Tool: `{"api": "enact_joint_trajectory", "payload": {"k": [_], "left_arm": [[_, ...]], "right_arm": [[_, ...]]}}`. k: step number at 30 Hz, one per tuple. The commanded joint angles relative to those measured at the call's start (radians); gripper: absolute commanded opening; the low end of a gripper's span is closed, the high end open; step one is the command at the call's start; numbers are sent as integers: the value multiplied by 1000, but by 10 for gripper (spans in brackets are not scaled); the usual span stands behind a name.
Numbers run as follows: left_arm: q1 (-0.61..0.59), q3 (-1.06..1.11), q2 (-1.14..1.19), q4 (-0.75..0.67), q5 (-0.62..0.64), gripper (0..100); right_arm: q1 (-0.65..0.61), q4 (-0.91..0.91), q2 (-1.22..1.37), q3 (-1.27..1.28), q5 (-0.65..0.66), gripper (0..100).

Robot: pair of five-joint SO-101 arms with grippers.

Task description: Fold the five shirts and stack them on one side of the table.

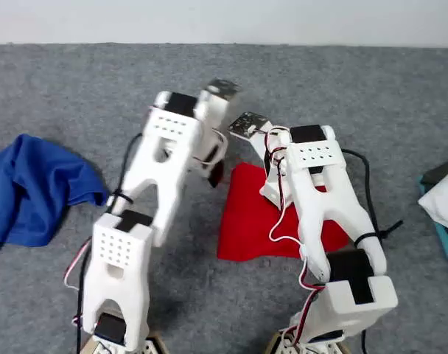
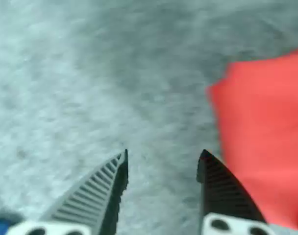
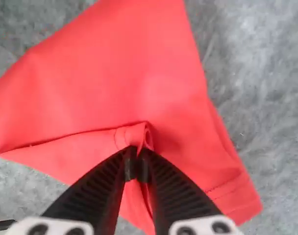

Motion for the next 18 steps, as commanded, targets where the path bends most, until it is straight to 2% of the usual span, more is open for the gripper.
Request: {"api": "enact_joint_trajectory", "payload": {"k": [1, 7, 12, 18], "left_arm": [[-120, 2, -71, 26, -5, 224], [-241, 96, -71, 26, -8, 224], [-292, 199, -71, 26, -11, 224], [-310, 214, -71, 26, -11, 224]], "right_arm": [[24, -1, -4, -44, -3, 10], [84, 122, -5, -44, 12, 10], [140, 271, -22, -44, 120, 10], [280, 387, -166, -43, 227, 10]]}}
